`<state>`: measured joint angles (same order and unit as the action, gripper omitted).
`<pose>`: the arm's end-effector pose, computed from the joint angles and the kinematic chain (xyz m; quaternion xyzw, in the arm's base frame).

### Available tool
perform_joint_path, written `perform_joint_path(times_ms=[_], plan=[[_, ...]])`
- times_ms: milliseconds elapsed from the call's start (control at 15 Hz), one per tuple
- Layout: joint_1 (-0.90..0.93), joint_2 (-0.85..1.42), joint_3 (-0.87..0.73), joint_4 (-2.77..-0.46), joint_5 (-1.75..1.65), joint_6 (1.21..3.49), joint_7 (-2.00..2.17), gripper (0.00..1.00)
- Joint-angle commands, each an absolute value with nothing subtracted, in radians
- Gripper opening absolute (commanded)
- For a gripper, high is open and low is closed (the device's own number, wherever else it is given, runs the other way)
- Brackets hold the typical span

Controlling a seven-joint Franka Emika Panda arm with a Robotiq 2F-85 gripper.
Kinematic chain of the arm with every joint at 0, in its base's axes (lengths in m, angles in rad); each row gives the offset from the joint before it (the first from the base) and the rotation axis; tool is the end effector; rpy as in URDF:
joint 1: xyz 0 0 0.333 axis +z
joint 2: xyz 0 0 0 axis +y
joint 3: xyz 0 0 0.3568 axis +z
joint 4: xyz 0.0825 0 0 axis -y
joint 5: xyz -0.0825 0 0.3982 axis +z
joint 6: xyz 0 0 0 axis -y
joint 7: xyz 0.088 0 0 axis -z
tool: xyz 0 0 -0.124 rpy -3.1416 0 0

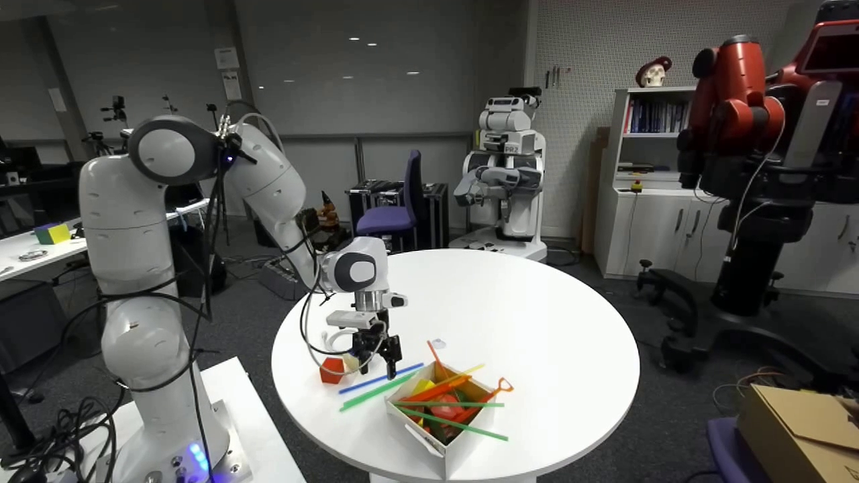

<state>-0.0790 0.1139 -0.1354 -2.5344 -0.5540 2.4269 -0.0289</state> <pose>0.4323 -0.1034 0.2278 0.9714 0.1352 -0.1264 0.1486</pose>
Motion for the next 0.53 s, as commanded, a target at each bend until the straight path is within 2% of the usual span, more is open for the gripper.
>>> perform_joint_path(times_ms=[0,267,467], plan=[[-0.09,-0.051,-0.125,-2.649,-0.423,2.396,-0.034,1.0],[-0.088,-0.005,-0.123,-2.606,-0.153,2.424,-0.031,1.0],[-0.09,0.035,-0.123,-2.602,0.016,2.561,-0.112,1.0]])
